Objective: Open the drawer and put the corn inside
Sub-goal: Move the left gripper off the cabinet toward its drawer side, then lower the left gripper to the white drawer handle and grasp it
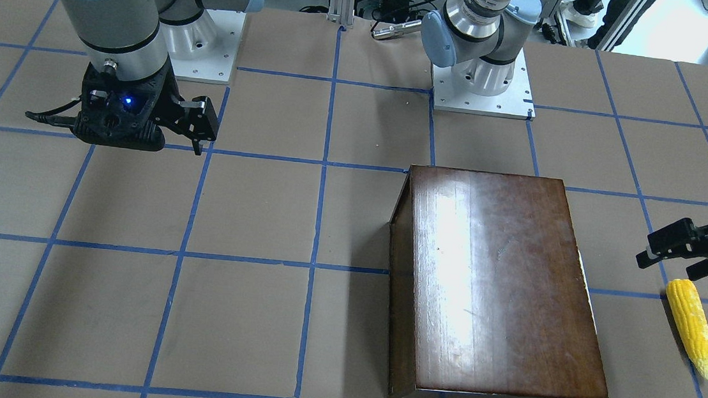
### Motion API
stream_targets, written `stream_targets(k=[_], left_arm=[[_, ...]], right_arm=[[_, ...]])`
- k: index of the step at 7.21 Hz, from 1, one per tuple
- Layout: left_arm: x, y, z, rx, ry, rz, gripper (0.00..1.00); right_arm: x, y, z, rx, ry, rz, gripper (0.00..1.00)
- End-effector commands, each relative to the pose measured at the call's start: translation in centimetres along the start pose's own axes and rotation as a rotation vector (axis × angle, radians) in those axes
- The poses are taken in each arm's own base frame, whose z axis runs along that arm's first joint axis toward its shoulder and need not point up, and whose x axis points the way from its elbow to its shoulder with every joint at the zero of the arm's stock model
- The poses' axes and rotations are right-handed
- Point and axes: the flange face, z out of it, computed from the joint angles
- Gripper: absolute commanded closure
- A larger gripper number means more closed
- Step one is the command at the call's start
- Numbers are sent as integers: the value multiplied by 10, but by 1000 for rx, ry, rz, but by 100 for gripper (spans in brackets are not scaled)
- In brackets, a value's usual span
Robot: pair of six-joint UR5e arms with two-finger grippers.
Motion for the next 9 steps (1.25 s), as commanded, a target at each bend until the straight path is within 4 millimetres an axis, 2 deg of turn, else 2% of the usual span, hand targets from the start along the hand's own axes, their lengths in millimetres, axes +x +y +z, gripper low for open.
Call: stream_targets(k=[1, 4, 6, 9], left_arm=[[-12, -12, 33, -5, 59, 10, 0], [-14, -18, 67, -14, 166, 36, 0], [-12, -7, 94, -40, 221, 20, 0], [-11, -3, 100, -53, 228, 17, 0]], right_arm=[[0, 0, 0, 1, 0, 0, 0], [0, 0, 0, 0, -2, 0, 0], [0, 0, 0, 0, -2, 0, 0], [0, 0, 0, 0, -2, 0, 0]])
